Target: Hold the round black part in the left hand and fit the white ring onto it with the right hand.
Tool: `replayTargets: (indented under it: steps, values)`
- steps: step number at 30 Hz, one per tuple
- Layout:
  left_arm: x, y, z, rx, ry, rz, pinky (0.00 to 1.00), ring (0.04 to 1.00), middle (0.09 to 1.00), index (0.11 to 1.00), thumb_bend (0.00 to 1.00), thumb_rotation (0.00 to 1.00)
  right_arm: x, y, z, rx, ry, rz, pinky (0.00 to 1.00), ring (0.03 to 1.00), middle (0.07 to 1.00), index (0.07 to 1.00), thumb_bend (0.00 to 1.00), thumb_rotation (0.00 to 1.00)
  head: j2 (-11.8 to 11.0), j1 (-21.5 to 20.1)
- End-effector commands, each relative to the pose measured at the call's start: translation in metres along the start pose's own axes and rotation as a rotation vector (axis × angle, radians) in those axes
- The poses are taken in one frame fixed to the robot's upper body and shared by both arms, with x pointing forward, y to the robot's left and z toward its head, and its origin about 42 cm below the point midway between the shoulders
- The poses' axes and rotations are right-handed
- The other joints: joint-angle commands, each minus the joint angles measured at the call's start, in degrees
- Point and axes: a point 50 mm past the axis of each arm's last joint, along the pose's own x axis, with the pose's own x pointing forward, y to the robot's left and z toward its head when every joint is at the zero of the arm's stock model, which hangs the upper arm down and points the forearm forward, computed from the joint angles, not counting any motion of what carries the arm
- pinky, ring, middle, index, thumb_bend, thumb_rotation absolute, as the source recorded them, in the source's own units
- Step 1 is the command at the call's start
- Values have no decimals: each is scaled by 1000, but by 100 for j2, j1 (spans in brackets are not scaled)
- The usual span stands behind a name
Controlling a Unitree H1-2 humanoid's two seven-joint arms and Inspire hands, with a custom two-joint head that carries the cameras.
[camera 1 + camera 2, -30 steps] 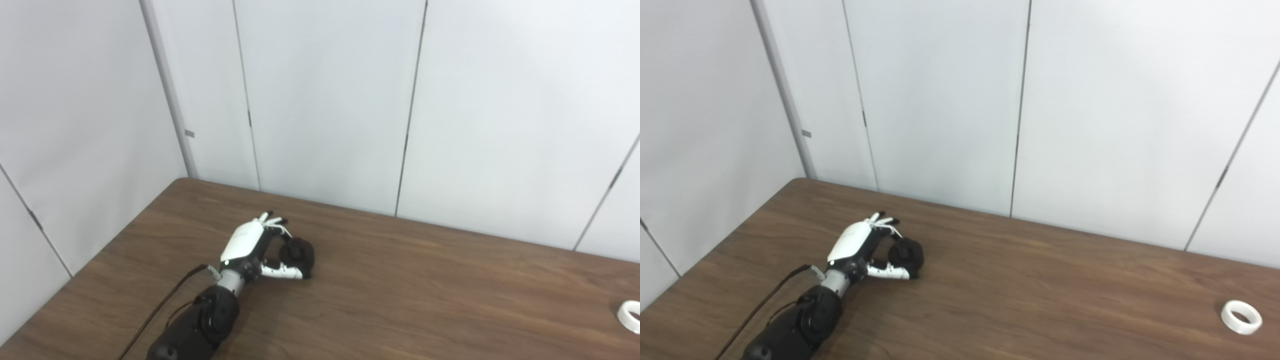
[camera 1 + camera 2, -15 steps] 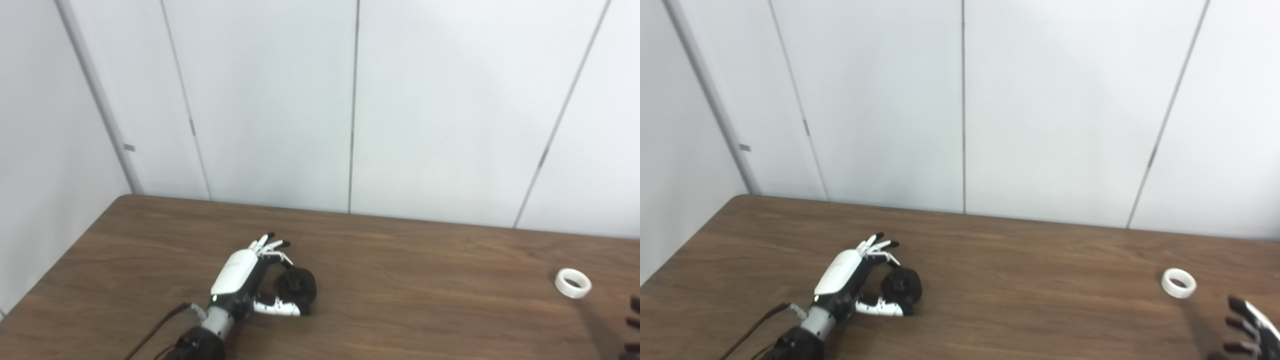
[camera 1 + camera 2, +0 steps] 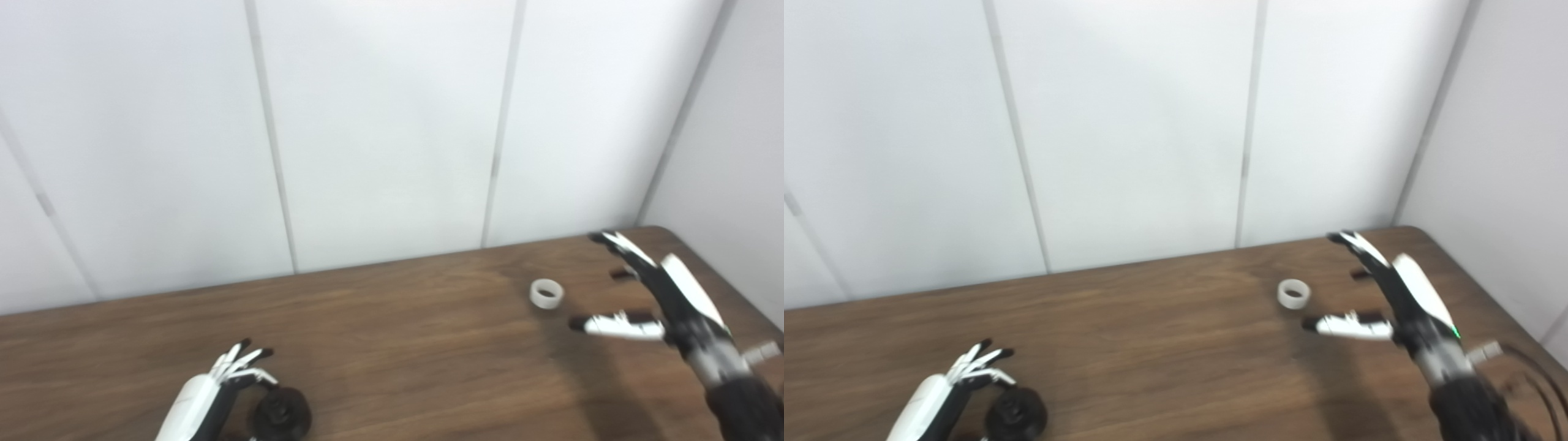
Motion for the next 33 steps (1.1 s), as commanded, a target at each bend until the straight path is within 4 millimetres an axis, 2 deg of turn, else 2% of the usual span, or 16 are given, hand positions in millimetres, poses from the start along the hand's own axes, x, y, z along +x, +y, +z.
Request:
replayTargets:
  steps: [1, 9, 13, 15, 23, 33]
  values:
    - [-20, -25, -1, -43, 18, -38, 1000, 1000, 881, 480, 517, 42, 15, -23, 19, -89, -55, -19, 775, 949, 969, 818, 966, 321, 7, -48]
    - [-21, -22, -3, -20, 10, -49, 1000, 1000, 876, 480, 517, 39, 63, -47, 34, -308, 3, 106, 836, 1000, 1000, 782, 978, 266, 29, -264]
    - [-23, -21, -4, -13, 14, -45, 1000, 1000, 871, 480, 517, 39, 82, -48, 33, -383, 43, 186, 964, 1000, 1000, 798, 973, 262, 48, -293]
    - [-24, -20, -5, -11, 13, -43, 1000, 1000, 871, 480, 517, 39, 88, -48, 32, -398, 58, 216, 988, 1000, 1000, 809, 978, 276, 59, -302]
    - [-27, -20, -5, -6, 13, -42, 1000, 1000, 871, 480, 518, 39, 115, -30, 16, -489, 110, 318, 996, 1000, 1000, 853, 1000, 370, 97, -298]
    - [-30, -17, -1, -1, 7, -39, 1000, 1000, 863, 480, 518, 40, 130, -6, 6, -558, 140, 381, 1000, 1000, 1000, 871, 1000, 409, 141, -259]
